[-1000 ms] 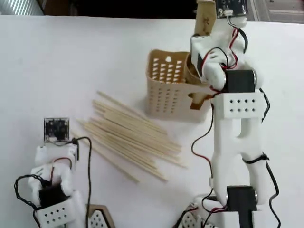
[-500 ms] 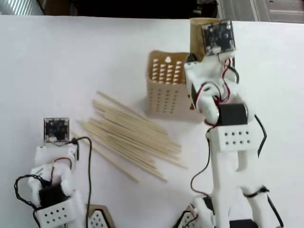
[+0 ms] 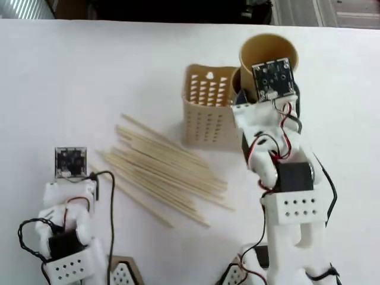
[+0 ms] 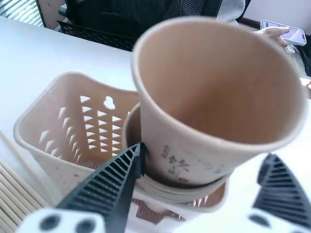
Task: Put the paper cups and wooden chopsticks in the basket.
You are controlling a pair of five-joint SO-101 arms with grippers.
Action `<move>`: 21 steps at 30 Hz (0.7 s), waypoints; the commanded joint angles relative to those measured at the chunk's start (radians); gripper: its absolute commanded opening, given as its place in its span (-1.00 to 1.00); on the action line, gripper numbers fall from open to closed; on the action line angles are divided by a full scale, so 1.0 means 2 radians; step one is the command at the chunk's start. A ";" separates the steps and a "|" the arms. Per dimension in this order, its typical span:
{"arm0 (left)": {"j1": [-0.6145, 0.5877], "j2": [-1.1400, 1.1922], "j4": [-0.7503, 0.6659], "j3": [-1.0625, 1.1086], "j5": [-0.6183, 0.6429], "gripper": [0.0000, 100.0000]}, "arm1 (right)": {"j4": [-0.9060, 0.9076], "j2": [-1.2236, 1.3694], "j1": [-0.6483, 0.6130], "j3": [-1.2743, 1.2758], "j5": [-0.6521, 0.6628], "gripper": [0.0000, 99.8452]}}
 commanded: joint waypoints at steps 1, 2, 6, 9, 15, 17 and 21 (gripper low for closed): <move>0.006 -0.007 -0.012 -0.002 -0.003 -0.60 | 0.017 -0.018 -0.003 -0.008 -0.009 -0.07; 0.006 -0.007 -0.012 -0.002 -0.003 -0.60 | 0.019 -0.018 -0.003 -0.008 -0.012 -0.05; 0.006 -0.007 -0.011 -0.002 -0.004 -0.60 | 0.022 -0.018 -0.007 -0.008 -0.017 -0.05; 0.006 -0.007 -0.011 -0.002 -0.004 -0.60 | 0.023 -0.033 -0.003 -0.023 -0.017 -0.05; 0.006 -0.007 -0.010 -0.002 -0.004 -0.60 | 0.053 -0.098 0.010 -0.111 -0.018 -0.14; 0.006 -0.007 -0.010 -0.002 -0.004 -0.60 | 0.051 -0.097 0.010 -0.133 -0.018 -0.29; 0.006 -0.007 -0.010 -0.002 -0.004 -0.60 | 0.029 -0.073 0.009 -0.139 -0.018 -0.69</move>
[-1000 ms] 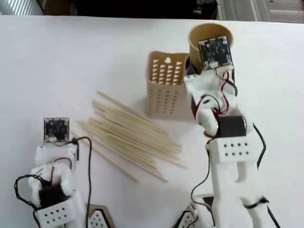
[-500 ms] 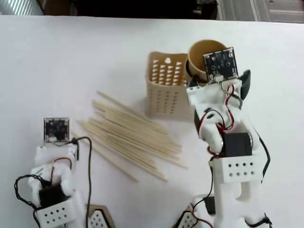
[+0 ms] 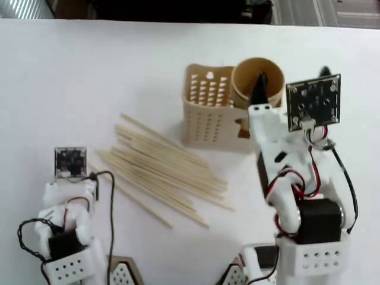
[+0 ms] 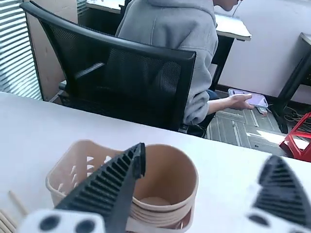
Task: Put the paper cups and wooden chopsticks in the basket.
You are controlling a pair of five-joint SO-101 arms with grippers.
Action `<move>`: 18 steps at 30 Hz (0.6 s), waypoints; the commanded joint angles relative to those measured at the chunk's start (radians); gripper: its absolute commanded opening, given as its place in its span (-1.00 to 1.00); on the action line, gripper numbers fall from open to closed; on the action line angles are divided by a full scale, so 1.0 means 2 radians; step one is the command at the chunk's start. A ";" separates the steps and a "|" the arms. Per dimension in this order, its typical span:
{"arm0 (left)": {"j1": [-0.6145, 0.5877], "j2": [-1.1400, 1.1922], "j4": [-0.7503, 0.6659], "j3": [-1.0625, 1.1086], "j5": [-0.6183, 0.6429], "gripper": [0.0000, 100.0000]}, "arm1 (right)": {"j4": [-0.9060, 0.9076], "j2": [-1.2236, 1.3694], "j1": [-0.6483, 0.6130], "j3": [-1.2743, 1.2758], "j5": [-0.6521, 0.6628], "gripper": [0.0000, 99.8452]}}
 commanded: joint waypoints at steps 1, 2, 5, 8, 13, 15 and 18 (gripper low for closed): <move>0.006 -0.007 -0.010 -0.002 -0.004 -0.60 | -0.028 0.026 0.003 -0.026 -0.006 -0.78; 0.006 -0.007 -0.010 -0.002 -0.004 -0.60 | -0.034 0.040 0.004 -0.026 -0.006 -0.86; 0.006 -0.007 -0.010 -0.002 -0.004 -0.60 | -0.033 0.093 0.007 -0.023 -0.006 -0.96; 0.006 -0.007 -0.010 -0.002 -0.004 -0.60 | -0.033 0.135 0.007 0.009 -0.006 -0.93; 0.006 -0.007 -0.010 -0.002 -0.004 -0.60 | -0.033 0.171 0.008 0.071 -0.006 -0.93; 0.006 -0.007 -0.010 -0.002 -0.004 -0.60 | -0.032 0.170 0.008 0.076 -0.006 -0.93; 0.006 -0.007 -0.010 -0.002 -0.004 -0.60 | -0.030 0.145 0.008 0.050 -0.006 -0.93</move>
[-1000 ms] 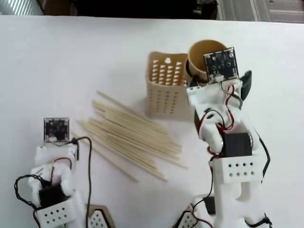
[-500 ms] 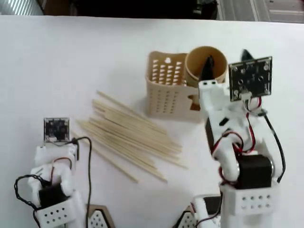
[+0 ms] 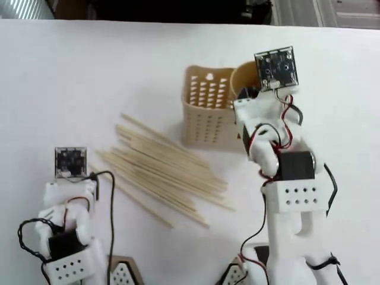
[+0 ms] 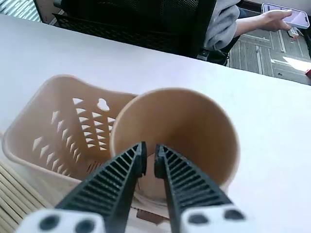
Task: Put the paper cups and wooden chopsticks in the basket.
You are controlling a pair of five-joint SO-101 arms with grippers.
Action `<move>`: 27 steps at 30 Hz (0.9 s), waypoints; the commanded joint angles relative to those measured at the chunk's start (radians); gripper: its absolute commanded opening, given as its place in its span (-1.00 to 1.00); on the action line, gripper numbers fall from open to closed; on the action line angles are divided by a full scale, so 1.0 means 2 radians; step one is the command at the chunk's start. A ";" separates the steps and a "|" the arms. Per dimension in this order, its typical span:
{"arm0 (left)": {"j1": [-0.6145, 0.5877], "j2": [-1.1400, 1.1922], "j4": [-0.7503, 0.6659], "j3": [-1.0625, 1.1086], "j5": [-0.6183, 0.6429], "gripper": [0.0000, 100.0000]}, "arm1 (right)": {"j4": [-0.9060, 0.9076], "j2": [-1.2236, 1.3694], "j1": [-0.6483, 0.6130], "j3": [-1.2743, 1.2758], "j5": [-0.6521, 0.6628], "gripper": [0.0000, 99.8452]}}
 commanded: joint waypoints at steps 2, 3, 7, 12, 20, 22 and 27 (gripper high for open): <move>0.006 -0.007 -0.010 -0.002 -0.004 -0.60 | 0.002 -0.044 0.007 -0.050 -0.005 -0.92; 0.006 -0.007 -0.010 -0.002 -0.004 -0.60 | 0.009 -0.059 0.004 -0.069 -0.004 -0.92; 0.006 -0.007 -0.010 -0.002 -0.004 -0.60 | 0.072 -0.086 -0.015 -0.163 -0.001 -0.92; 0.006 -0.007 -0.010 -0.002 -0.004 -0.60 | 0.208 -0.085 -0.080 -0.229 0.000 -0.92; 0.006 -0.007 -0.010 -0.002 -0.004 -0.60 | 0.341 -0.084 -0.233 -0.134 0.081 -0.92; 0.005 -0.007 -0.012 -0.002 -0.002 -0.60 | 0.335 -0.082 -0.266 -0.074 0.097 -0.92; -0.062 -0.007 -0.028 -0.007 -0.002 -0.59 | 0.297 -0.012 -0.317 0.012 0.104 -0.92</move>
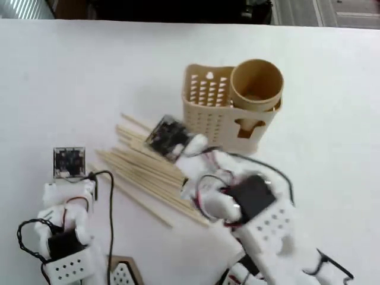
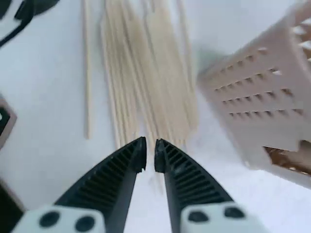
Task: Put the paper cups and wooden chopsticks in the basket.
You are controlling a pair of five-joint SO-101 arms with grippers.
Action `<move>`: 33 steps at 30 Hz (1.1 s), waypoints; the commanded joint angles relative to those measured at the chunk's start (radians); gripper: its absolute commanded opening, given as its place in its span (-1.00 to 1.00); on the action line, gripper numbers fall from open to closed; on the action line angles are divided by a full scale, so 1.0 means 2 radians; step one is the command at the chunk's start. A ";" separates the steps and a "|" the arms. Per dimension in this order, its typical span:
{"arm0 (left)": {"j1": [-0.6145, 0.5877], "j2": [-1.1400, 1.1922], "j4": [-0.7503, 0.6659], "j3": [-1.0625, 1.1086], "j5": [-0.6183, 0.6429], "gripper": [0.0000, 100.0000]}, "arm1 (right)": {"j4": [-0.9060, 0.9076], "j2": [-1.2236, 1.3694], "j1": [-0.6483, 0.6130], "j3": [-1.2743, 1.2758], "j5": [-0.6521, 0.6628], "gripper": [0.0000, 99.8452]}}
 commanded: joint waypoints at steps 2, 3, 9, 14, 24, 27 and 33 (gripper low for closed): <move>-0.082 -0.007 -0.024 -0.008 -0.002 -0.59 | -0.043 0.081 -0.036 0.019 0.006 -0.88; -0.093 -0.007 -0.024 -0.008 -0.002 -0.59 | -0.055 0.103 -0.042 0.018 0.006 -0.83; -0.098 -0.007 -0.022 -0.006 -0.003 -0.59 | -0.141 0.223 -0.066 0.018 0.005 -0.62; -0.097 -0.007 -0.022 -0.005 -0.003 -0.59 | -0.171 0.313 -0.079 -0.020 0.005 -0.56; -0.097 -0.007 -0.021 -0.005 -0.003 -0.59 | -0.130 0.481 -0.069 -0.167 -0.029 -0.46; -0.097 -0.007 -0.020 -0.005 -0.003 -0.59 | -0.132 0.523 -0.057 -0.187 -0.028 -0.46; -0.097 -0.007 -0.019 -0.005 -0.003 -0.59 | -0.131 0.599 -0.028 -0.215 -0.026 -0.46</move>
